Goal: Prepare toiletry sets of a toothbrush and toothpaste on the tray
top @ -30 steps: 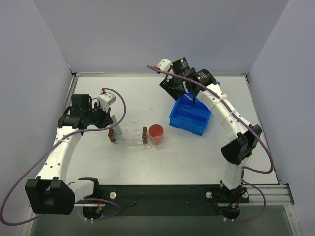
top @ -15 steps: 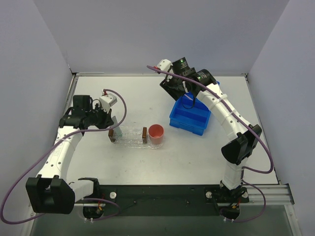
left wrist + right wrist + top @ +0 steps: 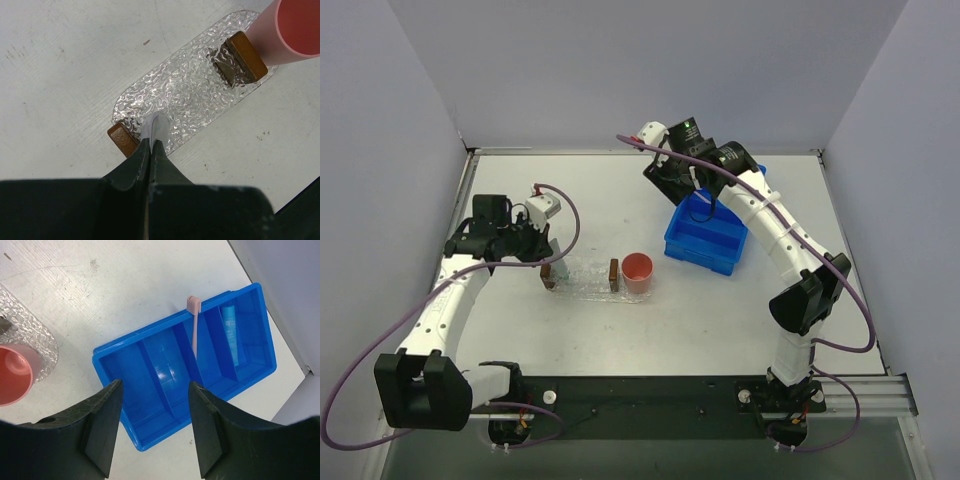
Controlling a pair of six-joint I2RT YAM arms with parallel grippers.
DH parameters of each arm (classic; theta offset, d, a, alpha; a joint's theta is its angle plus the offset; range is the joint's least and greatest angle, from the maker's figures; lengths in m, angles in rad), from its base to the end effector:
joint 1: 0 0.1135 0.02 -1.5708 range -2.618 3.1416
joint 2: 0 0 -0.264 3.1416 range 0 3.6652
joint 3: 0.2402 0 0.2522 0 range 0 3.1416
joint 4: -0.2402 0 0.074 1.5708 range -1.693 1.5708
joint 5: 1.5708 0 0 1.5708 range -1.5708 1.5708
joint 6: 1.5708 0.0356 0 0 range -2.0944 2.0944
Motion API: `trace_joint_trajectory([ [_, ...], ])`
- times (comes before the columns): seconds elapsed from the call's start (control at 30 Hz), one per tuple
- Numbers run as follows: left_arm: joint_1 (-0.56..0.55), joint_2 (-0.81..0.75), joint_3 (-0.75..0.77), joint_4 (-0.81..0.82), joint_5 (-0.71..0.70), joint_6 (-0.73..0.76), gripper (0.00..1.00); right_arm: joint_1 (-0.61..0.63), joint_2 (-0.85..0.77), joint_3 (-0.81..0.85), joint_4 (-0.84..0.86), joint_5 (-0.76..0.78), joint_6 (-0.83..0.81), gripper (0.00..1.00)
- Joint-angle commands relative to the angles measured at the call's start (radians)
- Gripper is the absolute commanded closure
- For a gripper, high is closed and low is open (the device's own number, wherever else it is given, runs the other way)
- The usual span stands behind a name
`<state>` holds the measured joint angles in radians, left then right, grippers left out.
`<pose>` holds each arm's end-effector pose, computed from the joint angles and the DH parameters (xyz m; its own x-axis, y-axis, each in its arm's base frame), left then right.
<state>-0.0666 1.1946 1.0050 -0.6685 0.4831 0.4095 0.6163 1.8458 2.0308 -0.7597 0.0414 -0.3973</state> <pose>0.2422 -0.0327 0.2920 -0.5484 0.3900 -0.7398 0.6327 0.7719 -0.0621 0.3382 0.2378 0.4121 -0.1965 -0.6130 -0.7653 -0.6780 0.6488 -0.3455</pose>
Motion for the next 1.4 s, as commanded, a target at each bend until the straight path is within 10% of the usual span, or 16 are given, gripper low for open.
trace_joint_trajectory([
  [0.0,-0.01,0.002,-0.002,0.066,0.037,0.031,1.0,0.008,0.006,0.014,-0.006,0.026,-0.008,0.5],
  [0.63,-0.027,0.026,-0.032,0.078,0.026,0.046,0.99,0.01,-0.007,-0.006,-0.006,0.037,-0.012,0.5],
  [1.37,-0.044,0.01,0.004,0.017,-0.031,0.081,0.55,0.01,-0.005,-0.012,-0.006,0.023,-0.008,0.5],
])
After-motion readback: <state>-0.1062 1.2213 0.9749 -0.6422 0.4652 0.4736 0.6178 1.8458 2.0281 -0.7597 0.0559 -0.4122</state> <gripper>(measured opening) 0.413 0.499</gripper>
